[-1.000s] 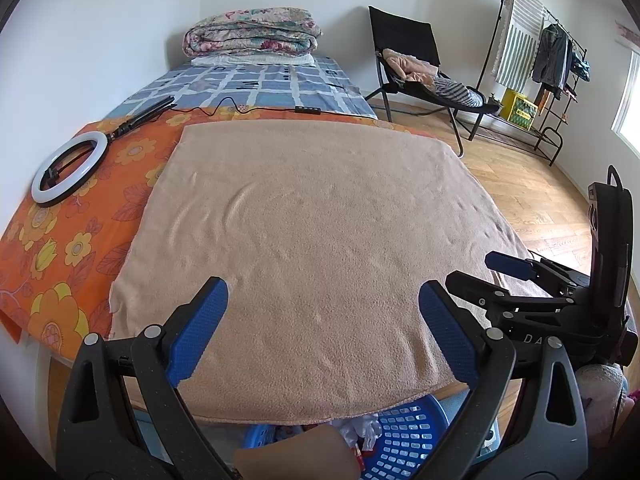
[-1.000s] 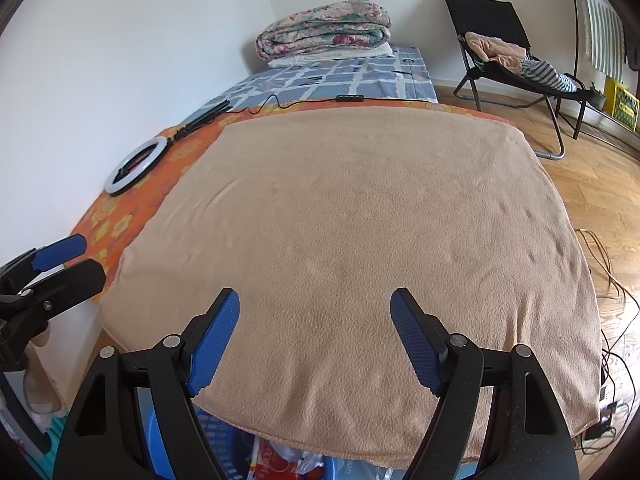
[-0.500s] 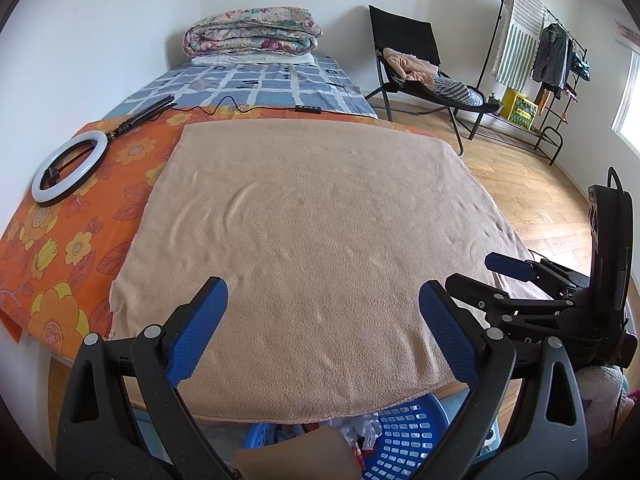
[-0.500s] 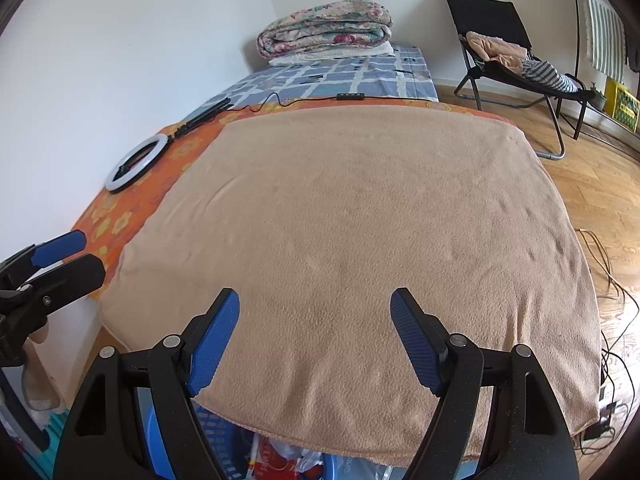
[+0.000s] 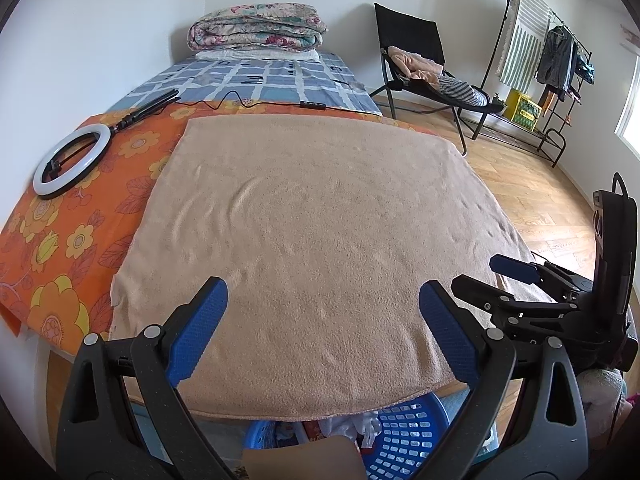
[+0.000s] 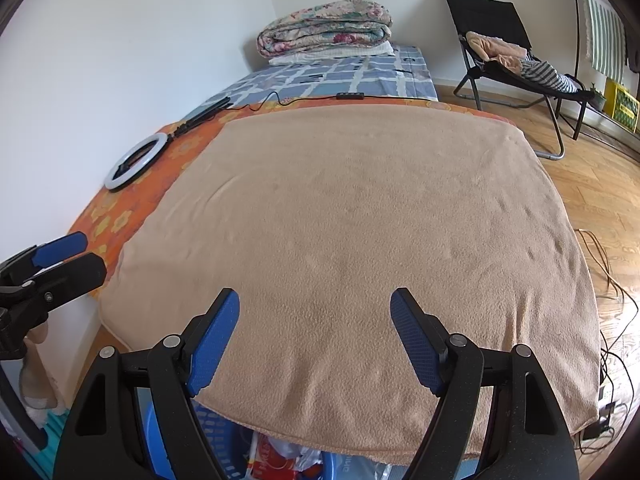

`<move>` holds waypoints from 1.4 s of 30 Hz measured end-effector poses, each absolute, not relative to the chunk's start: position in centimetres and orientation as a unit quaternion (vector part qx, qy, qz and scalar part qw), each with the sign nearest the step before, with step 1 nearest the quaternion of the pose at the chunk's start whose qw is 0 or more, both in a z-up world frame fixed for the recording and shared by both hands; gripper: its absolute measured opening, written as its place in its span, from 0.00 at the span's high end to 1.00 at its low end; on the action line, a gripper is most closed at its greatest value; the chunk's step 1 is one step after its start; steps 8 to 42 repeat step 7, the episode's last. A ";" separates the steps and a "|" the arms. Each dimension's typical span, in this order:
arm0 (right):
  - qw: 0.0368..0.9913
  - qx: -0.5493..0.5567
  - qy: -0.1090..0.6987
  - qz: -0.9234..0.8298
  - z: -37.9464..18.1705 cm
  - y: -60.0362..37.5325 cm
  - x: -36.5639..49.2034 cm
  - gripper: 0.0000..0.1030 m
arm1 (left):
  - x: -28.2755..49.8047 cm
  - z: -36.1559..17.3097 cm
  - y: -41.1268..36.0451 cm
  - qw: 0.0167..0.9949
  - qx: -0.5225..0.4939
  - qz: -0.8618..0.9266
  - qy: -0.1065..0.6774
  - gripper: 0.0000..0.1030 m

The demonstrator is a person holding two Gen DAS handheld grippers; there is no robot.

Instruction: Collect trash

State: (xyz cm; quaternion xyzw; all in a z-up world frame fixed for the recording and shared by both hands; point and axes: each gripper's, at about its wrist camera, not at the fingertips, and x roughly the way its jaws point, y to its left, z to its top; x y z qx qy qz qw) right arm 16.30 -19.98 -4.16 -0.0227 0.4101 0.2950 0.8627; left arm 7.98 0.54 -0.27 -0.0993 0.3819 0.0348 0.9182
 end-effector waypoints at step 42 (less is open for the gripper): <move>0.862 -0.024 0.411 0.295 -4.2 -20.0 16.3 0.24 | 7.6 0.0 0.3 0.923 -0.079 0.043 0.375 0.05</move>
